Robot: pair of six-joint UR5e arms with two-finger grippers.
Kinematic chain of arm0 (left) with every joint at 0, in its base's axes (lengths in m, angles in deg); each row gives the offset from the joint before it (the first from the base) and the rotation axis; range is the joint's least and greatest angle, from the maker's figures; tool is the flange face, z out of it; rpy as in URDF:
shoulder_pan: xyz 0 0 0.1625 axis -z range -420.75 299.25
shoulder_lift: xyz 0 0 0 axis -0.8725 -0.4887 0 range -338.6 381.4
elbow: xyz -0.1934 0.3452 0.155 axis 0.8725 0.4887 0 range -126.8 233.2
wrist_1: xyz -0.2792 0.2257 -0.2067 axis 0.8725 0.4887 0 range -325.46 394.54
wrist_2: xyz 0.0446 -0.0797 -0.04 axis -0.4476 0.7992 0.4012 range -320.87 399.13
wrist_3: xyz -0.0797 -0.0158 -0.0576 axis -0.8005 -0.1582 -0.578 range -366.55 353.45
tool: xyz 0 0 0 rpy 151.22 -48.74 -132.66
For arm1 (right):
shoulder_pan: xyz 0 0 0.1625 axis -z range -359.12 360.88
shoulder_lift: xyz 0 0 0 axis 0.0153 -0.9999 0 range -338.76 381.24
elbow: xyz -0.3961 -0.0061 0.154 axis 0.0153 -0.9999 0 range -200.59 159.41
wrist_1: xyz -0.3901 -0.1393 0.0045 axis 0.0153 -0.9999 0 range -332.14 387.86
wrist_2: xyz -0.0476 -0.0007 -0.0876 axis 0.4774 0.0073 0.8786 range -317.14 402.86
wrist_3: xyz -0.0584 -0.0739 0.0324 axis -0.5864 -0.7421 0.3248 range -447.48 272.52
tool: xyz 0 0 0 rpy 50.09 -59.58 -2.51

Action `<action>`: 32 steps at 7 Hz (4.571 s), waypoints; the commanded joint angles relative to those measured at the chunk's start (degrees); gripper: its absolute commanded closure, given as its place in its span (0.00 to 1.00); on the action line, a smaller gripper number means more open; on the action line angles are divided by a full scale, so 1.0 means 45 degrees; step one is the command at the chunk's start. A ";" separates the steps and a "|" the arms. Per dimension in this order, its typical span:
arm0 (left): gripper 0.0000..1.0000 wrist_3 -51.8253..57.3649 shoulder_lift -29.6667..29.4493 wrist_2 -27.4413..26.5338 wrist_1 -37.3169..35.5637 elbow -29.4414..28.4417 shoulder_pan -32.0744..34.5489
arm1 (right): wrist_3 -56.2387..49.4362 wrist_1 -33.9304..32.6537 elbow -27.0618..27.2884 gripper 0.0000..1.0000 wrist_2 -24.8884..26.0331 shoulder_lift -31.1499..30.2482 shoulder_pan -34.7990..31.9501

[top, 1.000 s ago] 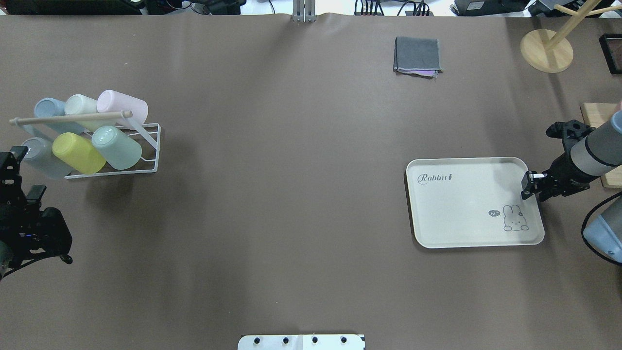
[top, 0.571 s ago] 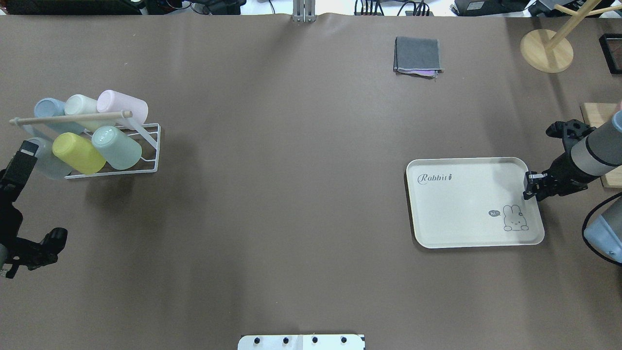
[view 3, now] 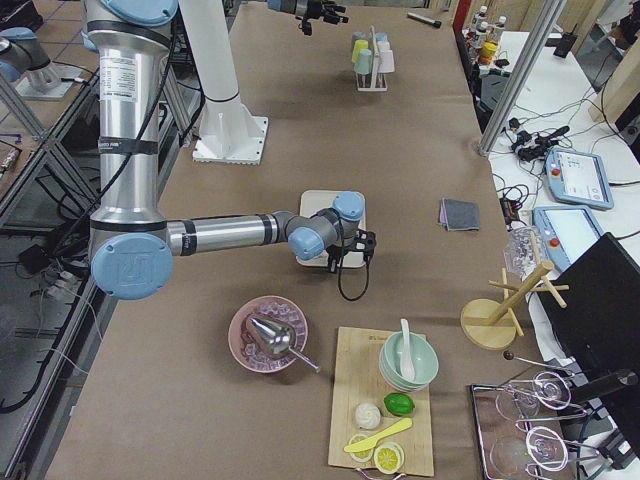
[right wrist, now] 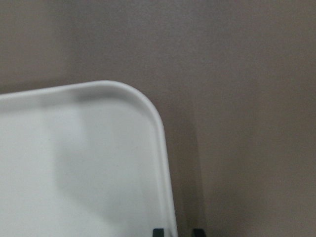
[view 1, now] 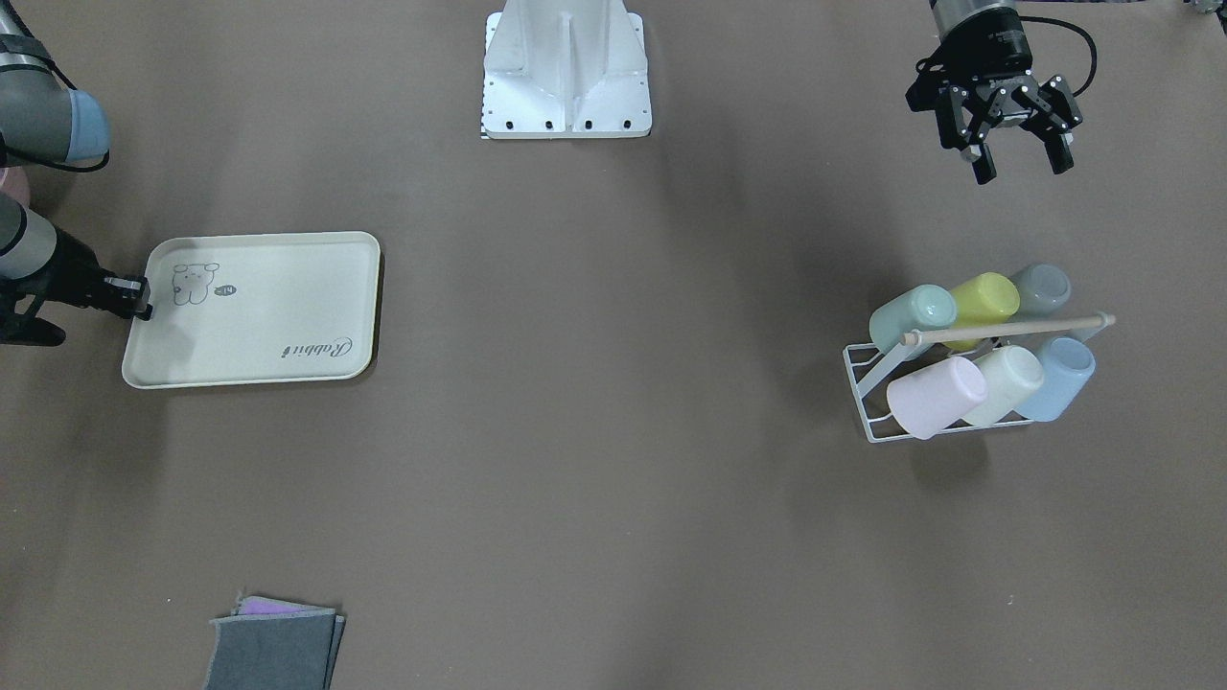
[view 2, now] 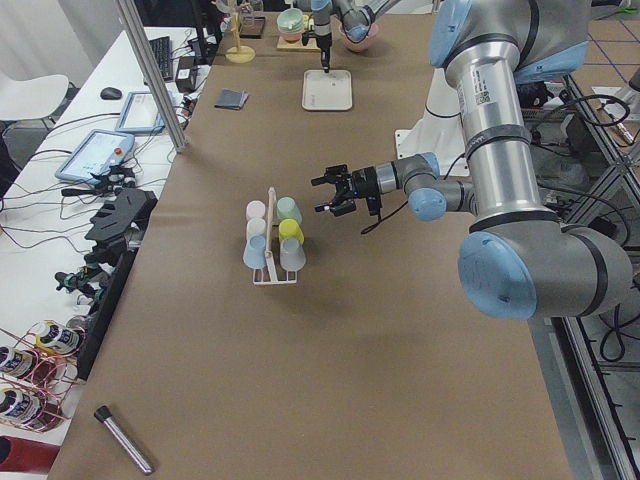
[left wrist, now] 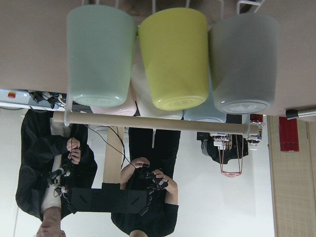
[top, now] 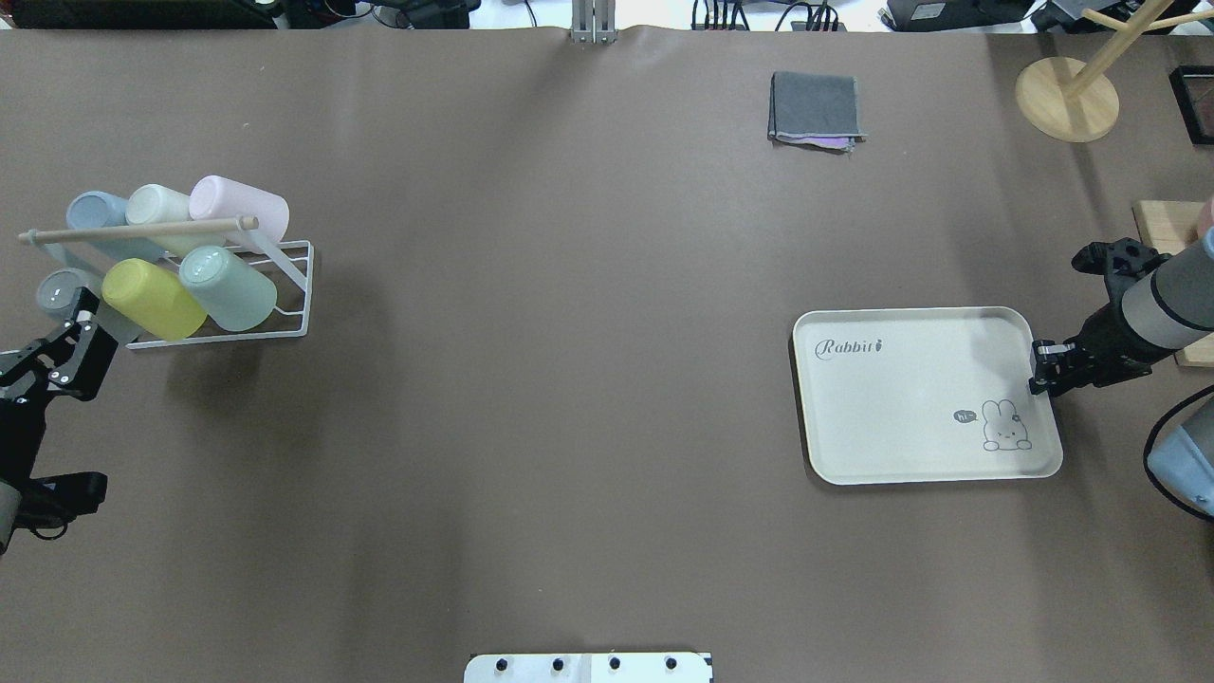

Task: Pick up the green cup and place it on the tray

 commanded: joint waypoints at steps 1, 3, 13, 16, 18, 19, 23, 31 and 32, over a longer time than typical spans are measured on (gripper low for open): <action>0.02 0.1477 -0.1580 -0.0129 0.0053 -0.1992 -0.0443 | 0.0001 0.0079 -0.0043 0.75 0.0016 -0.0032 0.0000; 0.02 0.0078 -0.2451 -0.0129 0.0093 -0.2923 -0.0717 | 0.0040 0.0079 -0.0043 0.87 0.0016 -0.0013 0.0000; 0.02 -0.1179 -0.4938 -0.0109 0.1455 -0.5309 -0.0778 | 0.0118 0.0079 0.1187 1.00 -0.1935 0.0532 -0.1033; 0.02 -0.1160 -0.4152 -0.0129 0.1694 -0.4975 -0.0777 | 0.1327 0.0059 0.1187 1.00 -0.2170 0.2014 -0.1055; 0.02 -0.1180 -0.4230 -0.0109 0.1714 -0.4995 -0.0777 | 0.1910 0.0059 0.1207 1.00 -0.2522 0.3067 -0.1035; 0.02 -0.1180 -0.4288 -0.0032 0.1714 -0.5015 -0.0777 | 0.2128 0.0059 0.1207 1.00 -0.2524 0.3557 -0.0881; 0.02 -0.1219 -0.4561 0.0066 0.1655 -0.5150 -0.0505 | 0.2404 -0.0156 0.0624 1.00 -0.1510 0.5471 0.0934; 0.02 -0.1238 -0.5303 0.0398 0.1713 -0.5990 0.0414 | 0.3888 -0.0117 -0.1546 1.00 0.0013 0.7936 0.3043; 0.02 -0.1238 -0.5420 0.0515 0.1694 -0.6127 0.0492 | 0.3985 -0.0059 -0.1586 1.00 0.0364 0.7975 0.3317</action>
